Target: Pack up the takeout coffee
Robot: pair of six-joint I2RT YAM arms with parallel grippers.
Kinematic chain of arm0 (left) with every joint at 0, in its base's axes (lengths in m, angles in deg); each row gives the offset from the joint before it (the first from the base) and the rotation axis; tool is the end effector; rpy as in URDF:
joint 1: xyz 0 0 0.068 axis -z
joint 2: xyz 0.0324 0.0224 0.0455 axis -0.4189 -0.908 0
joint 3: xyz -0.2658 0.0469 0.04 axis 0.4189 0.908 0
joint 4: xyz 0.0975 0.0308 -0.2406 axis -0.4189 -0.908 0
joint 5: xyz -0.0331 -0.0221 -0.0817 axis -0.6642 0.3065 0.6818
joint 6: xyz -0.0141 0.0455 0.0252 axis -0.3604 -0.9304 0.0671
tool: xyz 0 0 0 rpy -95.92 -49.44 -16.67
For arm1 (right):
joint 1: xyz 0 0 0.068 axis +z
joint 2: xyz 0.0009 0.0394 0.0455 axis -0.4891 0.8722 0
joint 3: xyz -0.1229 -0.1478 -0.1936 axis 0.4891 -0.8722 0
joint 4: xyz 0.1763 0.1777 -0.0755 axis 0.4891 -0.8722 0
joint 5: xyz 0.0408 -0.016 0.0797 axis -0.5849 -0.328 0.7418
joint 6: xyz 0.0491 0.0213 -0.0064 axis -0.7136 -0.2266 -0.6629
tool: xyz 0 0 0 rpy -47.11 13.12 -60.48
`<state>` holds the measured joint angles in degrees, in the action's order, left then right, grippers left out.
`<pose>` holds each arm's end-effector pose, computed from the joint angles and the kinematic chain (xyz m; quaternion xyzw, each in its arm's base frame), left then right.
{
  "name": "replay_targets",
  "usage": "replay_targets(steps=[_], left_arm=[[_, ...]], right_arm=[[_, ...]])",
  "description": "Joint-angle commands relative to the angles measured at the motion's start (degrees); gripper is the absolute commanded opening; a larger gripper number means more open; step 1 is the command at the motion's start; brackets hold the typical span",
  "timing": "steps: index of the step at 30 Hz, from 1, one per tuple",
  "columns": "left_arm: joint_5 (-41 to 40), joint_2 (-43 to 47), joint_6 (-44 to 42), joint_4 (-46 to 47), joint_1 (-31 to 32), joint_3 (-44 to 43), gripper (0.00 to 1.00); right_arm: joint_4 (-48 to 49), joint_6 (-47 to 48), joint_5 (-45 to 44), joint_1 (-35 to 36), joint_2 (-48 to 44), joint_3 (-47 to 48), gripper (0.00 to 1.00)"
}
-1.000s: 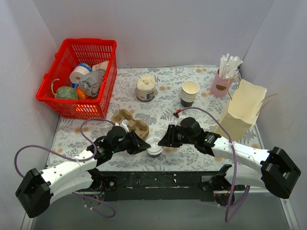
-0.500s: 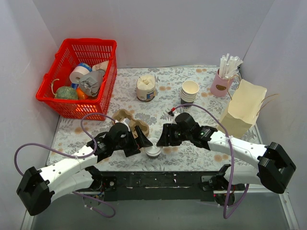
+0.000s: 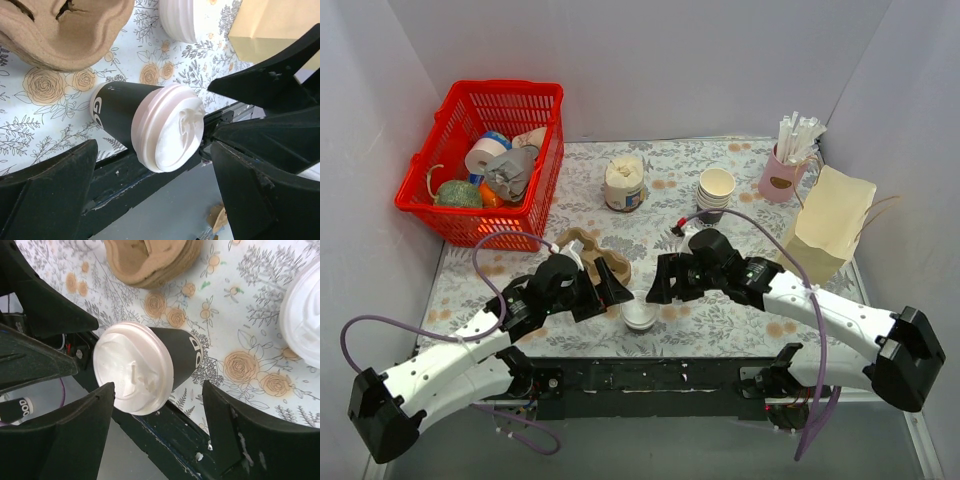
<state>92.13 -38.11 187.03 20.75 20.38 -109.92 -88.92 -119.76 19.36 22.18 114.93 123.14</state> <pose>0.1200 -0.1271 0.2320 -0.3914 0.8175 -0.4165 0.0705 0.1534 0.2031 0.2495 -0.1327 0.8882 0.3668 0.2427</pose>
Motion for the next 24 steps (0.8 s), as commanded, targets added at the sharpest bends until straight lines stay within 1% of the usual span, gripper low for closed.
replay_targets(steps=[1, 3, 4, 6, 7, 8, 10, 11, 13, 14, 15, 16, 17, 18, 21, 23, 24], left_arm=[[-2.38, 2.79, -2.25, -3.00, 0.21, -3.01, 0.98], [-3.52, 3.06, -2.60, -4.76, 0.21, -3.98, 0.98], [-3.88, 3.32, -2.52, -5.28, 0.21, -4.24, 0.98], [-4.41, 4.02, -3.04, -5.99, 0.21, -4.68, 0.98], [-4.67, 4.29, -3.22, -6.17, 0.21, -4.86, 0.98], [-4.85, 4.64, -3.39, -6.52, 0.21, -4.95, 0.98], [-5.29, 4.64, -3.57, -7.04, 0.21, -5.48, 0.98], [-5.29, 4.73, -3.48, -7.22, 0.21, -5.48, 0.98], [-5.29, 4.55, -3.48, -7.22, 0.21, -5.65, 0.98], [-5.20, 4.55, -3.57, -7.14, 0.21, -5.48, 0.98], [-5.29, 4.64, -3.57, -6.87, 0.21, -5.39, 0.98], [-5.03, 4.64, -3.48, -6.18, 0.21, -4.87, 0.98], [-3.98, 4.47, -3.57, -5.82, 0.21, -4.60, 0.98], [-3.27, 4.47, -3.83, -5.38, 0.21, -4.42, 0.98], [-2.21, 4.38, -3.83, -4.94, 0.21, -3.46, 0.98], [-2.21, 4.29, -3.83, -4.59, 0.21, -2.93, 0.98], [-1.86, 4.29, -3.83, -4.33, 0.21, -2.67, 0.98]], right_arm=[[-2.99, 3.84, -5.28, 0.22, -6.29, 5.64, 0.81], [-5.62, 5.59, -9.58, 0.04, -8.15, 7.31, 0.84], [-6.76, 6.30, -10.38, -0.05, -9.81, 9.50, 0.89], [-10.18, 8.14, -17.12, -0.13, -11.31, 12.05, 0.93], [-11.25, 8.93, -19.25, -0.31, -12.36, 15.11, 0.95], [-12.39, 10.25, -23.27, -0.40, -12.46, 17.32, 0.96], [-18.44, 11.93, -29.26, -0.66, -11.24, 21.80, 0.96], [-21.42, 11.93, -35.90, -1.01, -10.36, 27.39, 0.97], [-28.61, 12.02, -41.48, -3.45, -6.95, 32.43, 0.97], [-29.79, 12.71, -43.51, -4.95, -5.97, 34.98, 0.97], [-30.50, 13.16, -43.44, -7.14, -5.09, 36.05, 0.97], [-31.98, 13.86, -42.57, -12.73, -3.60, 36.93, 0.97], [-32.35, 14.91, -39.78, -15.84, -2.98, 37.81, 0.97], [-32.87, 15.53, -39.49, -21.17, -2.36, 39.91, 0.97], [-34.72, 17.20, -41.68, -27.88, -0.60, 44.57, 0.96], [-35.42, 18.78, -41.51, -30.88, -0.07, 46.51, 0.96], [-35.60, 19.48, -40.98, -33.59, 0.02, 47.04, 0.96]])
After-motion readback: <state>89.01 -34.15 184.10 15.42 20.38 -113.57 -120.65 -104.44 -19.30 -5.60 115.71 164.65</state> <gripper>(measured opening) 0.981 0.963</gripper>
